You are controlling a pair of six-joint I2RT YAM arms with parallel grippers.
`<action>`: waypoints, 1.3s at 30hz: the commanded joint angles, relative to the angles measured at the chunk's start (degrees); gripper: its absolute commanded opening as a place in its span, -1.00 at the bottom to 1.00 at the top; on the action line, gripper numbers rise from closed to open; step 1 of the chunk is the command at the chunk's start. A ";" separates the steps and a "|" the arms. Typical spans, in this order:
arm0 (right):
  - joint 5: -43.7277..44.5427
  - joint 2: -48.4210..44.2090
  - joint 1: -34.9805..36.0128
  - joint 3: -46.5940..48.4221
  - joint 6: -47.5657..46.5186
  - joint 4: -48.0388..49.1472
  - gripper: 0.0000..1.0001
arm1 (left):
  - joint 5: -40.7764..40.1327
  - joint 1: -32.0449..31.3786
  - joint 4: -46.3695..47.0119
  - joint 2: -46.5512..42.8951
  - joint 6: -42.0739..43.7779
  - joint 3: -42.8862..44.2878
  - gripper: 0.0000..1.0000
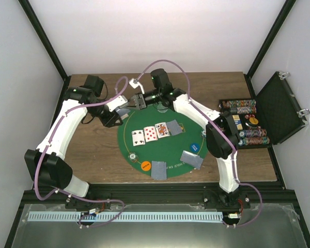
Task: Distribute texas hold em gaming equipment
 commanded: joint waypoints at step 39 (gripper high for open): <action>15.01 -11.19 -3.70 5.77 -16.42 -22.86 -0.99 | -0.64 0.91 2.19 -0.46 -1.11 -0.95 -0.17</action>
